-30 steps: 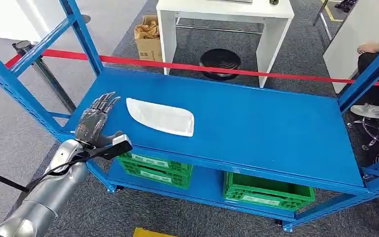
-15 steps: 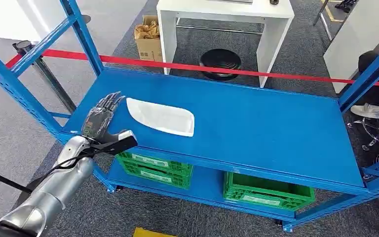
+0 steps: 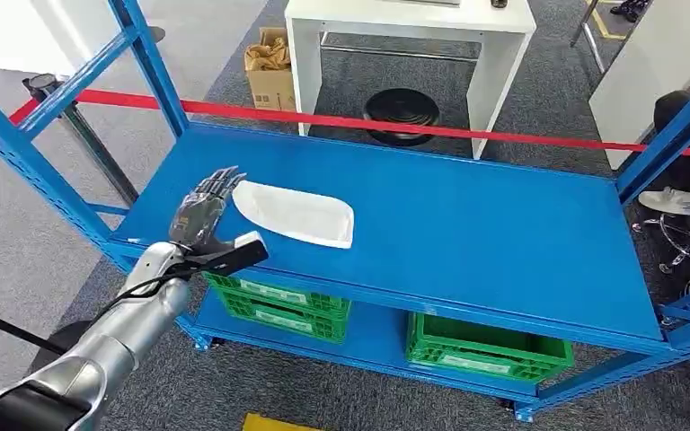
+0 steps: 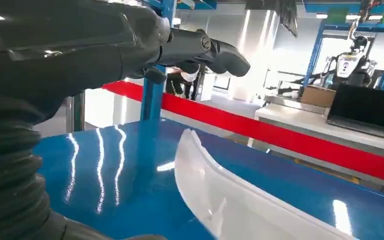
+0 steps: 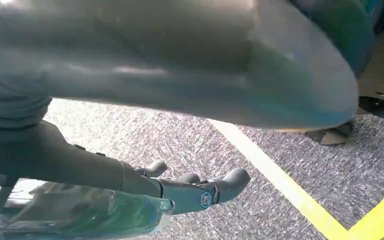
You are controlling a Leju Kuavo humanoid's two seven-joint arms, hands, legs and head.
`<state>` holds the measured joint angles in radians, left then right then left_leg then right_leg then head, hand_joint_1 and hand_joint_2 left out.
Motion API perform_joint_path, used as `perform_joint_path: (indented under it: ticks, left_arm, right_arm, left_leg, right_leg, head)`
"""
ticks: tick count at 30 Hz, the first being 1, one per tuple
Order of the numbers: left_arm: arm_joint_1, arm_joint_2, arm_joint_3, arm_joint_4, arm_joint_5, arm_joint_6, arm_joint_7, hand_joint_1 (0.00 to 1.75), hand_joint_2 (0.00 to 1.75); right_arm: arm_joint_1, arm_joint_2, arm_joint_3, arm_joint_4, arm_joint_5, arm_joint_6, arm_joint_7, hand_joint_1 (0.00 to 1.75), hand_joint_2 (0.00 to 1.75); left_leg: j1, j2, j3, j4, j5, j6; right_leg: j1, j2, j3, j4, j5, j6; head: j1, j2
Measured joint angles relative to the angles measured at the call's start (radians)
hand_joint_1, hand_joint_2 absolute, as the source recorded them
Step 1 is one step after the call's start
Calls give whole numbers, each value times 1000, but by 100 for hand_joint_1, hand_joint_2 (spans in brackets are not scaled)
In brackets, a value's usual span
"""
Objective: Take the parts from the cabinet and place them on the table.
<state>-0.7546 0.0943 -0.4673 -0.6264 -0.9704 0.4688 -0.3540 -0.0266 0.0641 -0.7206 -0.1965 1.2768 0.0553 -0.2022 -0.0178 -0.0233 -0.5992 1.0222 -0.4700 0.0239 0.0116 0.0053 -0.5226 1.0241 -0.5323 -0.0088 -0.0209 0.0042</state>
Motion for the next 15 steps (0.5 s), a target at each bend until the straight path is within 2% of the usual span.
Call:
perform_joint_path:
  ticks: [10, 15]
  left_arm:
    - [-26, -72, -22, 73, -26, 6, 37, 0, 175]
    - [-37, -93, -28, 105, -33, 3, 49, 0, 175]
  right_arm:
    - [-3, 8, 0, 0, 0, 1, 0, 0, 0]
    - [-3, 10, 0, 0, 5, 6, -1, 0, 0]
  left_leg:
    - [0, 0, 0, 0, 0, 0]
    - [0, 0, 0, 0, 0, 0]
  right_leg:
    - [0, 0, 1, 0, 0, 0]
    - [0, 0, 1, 0, 0, 0]
  head:
    - [0, 0]
    - [0, 0]
